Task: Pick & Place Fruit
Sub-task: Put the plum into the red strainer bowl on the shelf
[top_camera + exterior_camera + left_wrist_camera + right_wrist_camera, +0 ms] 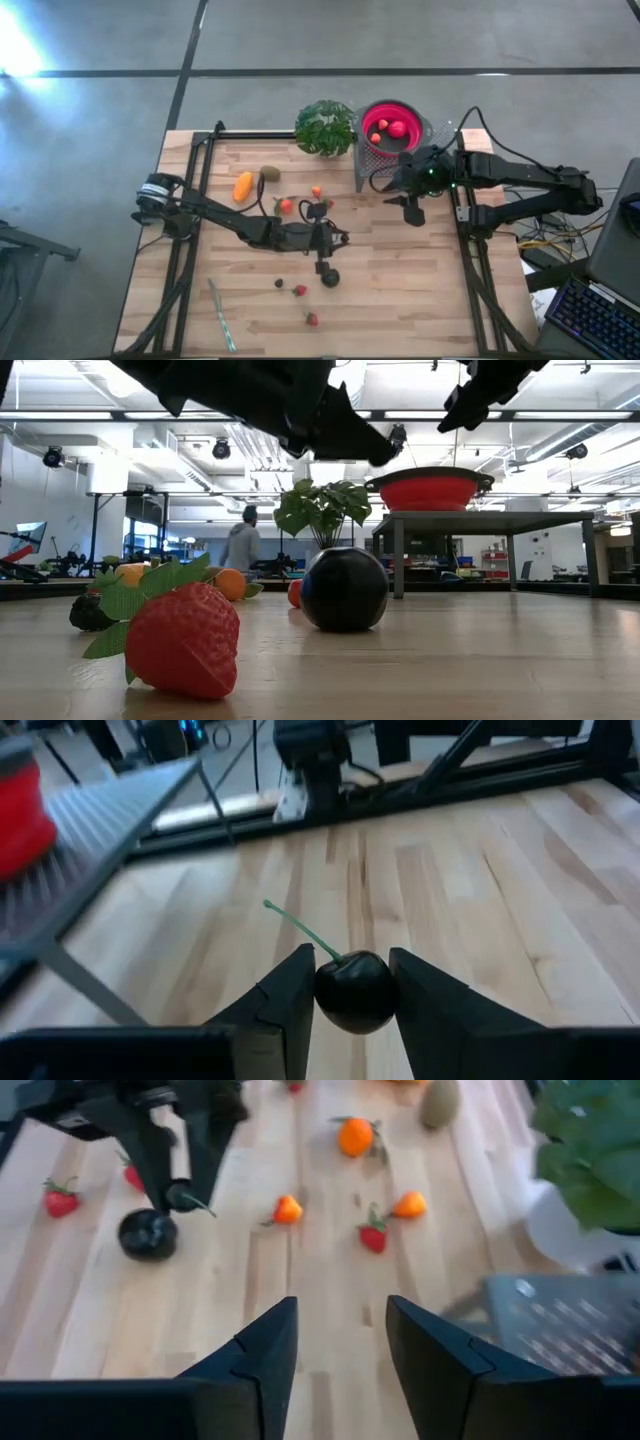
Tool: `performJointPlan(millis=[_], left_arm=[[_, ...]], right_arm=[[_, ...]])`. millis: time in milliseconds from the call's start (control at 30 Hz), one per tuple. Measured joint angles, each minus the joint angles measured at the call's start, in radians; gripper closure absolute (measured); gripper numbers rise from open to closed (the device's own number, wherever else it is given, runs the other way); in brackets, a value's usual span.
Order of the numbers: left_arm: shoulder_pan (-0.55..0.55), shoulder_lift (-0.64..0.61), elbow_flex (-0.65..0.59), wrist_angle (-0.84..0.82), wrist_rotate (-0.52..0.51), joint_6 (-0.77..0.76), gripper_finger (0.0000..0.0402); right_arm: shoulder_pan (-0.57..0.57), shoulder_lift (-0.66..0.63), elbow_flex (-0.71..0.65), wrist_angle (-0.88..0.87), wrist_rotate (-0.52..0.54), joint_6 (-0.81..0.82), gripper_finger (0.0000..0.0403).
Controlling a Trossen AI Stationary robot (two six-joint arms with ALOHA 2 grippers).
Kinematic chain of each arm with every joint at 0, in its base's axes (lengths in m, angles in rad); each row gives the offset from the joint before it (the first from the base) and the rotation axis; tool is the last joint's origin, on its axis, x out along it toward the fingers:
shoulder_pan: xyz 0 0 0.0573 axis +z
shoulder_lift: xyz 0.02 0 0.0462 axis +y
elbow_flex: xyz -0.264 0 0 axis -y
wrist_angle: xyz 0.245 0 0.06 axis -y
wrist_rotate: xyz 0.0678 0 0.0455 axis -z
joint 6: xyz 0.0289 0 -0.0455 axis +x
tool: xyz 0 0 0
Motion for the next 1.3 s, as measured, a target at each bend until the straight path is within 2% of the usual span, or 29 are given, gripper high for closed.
performJointPlan(millis=[133,300,533,667,867,1300], left_arm=[[0.000,0.000,0.000,0.036,0.029,0.057,0.0266],[0.002,0.000,0.009,0.076,0.112,0.107,0.0279],[0.003,0.000,0.056,0.074,0.120,0.187,0.0271],[0.003,0.000,0.092,0.078,0.122,0.237,0.0266],[0.013,0.001,0.134,0.077,0.128,0.306,0.0278],[0.054,0.002,0.138,0.086,0.153,0.313,0.0273]], right_arm=[[0.059,0.000,-0.035,0.071,0.000,-0.001,0.0240],[0.120,0.000,-0.066,0.169,0.001,-0.002,0.0232],[0.194,0.001,-0.076,0.254,0.001,-0.002,0.0227],[0.222,0.001,-0.076,0.261,0.001,0.001,0.0235],[0.252,0.002,-0.076,0.289,0.003,0.002,0.0250],[0.259,0.002,-0.076,0.328,0.003,0.002,0.0275]])
